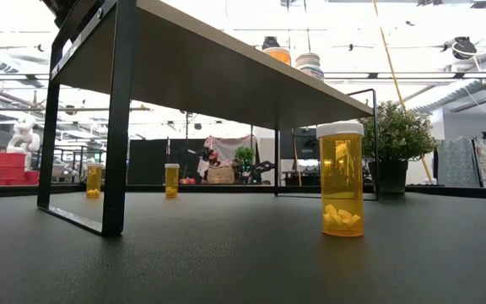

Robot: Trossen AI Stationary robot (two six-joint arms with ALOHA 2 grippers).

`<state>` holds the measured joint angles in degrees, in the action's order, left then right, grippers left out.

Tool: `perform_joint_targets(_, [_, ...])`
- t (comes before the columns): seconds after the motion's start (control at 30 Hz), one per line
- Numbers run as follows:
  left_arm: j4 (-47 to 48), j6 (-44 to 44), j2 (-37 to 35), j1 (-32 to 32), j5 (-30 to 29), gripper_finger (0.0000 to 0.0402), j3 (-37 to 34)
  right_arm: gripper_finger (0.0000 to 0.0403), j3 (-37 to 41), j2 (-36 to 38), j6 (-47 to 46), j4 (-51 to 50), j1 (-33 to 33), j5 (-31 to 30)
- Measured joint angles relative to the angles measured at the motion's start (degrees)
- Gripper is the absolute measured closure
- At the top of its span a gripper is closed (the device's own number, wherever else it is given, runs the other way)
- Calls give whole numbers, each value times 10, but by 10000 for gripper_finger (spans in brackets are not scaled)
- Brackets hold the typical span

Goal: Pick and place medicine bottles onto shelf by color
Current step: Put the small orange pill bottle on the shelf

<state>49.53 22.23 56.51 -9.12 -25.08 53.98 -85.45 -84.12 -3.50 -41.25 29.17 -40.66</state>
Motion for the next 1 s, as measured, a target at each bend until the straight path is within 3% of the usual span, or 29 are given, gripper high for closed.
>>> perform_joint_targets(0.13, [43, 34, 1, 3, -64, 149, 0, 117, 0, 0, 12, 13, 0, 1])
perform_joint_targets(0.43, [115, 100, 1, 60, -61, 149, -4, 117, 0, 0, 1, 33, 0, 2])
perform_joint_targets(0.8, [102, 53, -3, 200, 30, 195, -70, 117, 11, 1, 10, 35, -2, 2])
perform_joint_targets(1.0, [48, 21, -3, 271, 60, 191, -111, 117, 12, 1, 12, 37, -14, 2])
